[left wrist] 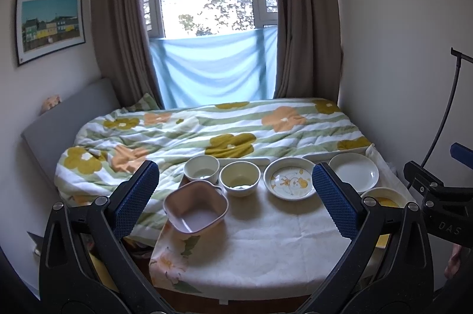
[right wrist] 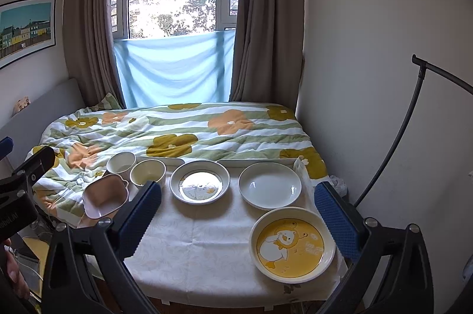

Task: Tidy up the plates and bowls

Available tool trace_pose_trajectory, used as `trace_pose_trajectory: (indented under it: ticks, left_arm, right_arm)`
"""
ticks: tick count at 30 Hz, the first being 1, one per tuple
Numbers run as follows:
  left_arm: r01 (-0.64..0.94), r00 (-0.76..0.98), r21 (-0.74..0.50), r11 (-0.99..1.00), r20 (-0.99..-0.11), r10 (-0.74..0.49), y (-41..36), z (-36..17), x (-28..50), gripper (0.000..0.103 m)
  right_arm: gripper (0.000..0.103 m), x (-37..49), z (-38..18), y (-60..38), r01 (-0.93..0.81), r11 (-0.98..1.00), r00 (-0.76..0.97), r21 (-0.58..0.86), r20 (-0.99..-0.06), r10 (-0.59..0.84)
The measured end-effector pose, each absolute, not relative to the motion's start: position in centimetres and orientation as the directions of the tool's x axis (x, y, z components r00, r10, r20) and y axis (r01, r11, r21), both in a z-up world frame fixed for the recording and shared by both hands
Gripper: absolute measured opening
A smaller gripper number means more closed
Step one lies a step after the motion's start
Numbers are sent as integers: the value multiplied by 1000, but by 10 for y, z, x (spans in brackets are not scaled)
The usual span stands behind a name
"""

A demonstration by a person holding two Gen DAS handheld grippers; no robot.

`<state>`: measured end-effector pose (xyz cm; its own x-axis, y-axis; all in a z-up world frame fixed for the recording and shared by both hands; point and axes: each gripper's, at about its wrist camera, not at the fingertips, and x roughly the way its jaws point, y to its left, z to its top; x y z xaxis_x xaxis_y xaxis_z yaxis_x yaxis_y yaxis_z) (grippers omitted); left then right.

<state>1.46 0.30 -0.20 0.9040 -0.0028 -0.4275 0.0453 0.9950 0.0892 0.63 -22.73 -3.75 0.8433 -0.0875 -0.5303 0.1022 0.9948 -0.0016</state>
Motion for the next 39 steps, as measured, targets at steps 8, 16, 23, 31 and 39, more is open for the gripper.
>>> trace_pose_trajectory:
  ticks: [8, 16, 23, 31, 39]
  left_arm:
    - [44, 903, 88, 995, -429, -3, 3, -3, 15, 103]
    - [43, 902, 85, 995, -431, -2, 5, -3, 17, 103]
    - [37, 902, 84, 996, -431, 3, 5, -4, 18, 103]
    - [37, 903, 78, 996, -430, 1, 7, -4, 18, 103]
    - [30, 903, 85, 996, -429, 9, 8, -4, 18, 103]
  right_arm:
    - [103, 10, -40, -220, 102, 995, 842, -5, -532, -89]
    - [103, 10, -40, -221, 101, 995, 841, -6, -533, -89]
    - [103, 10, -41, -220, 101, 995, 842, -7, -533, -90]
    - [103, 10, -42, -220, 102, 995, 841, -6, -533, -89]
    - [103, 9, -40, -216, 99, 995, 842, -8, -532, -88]
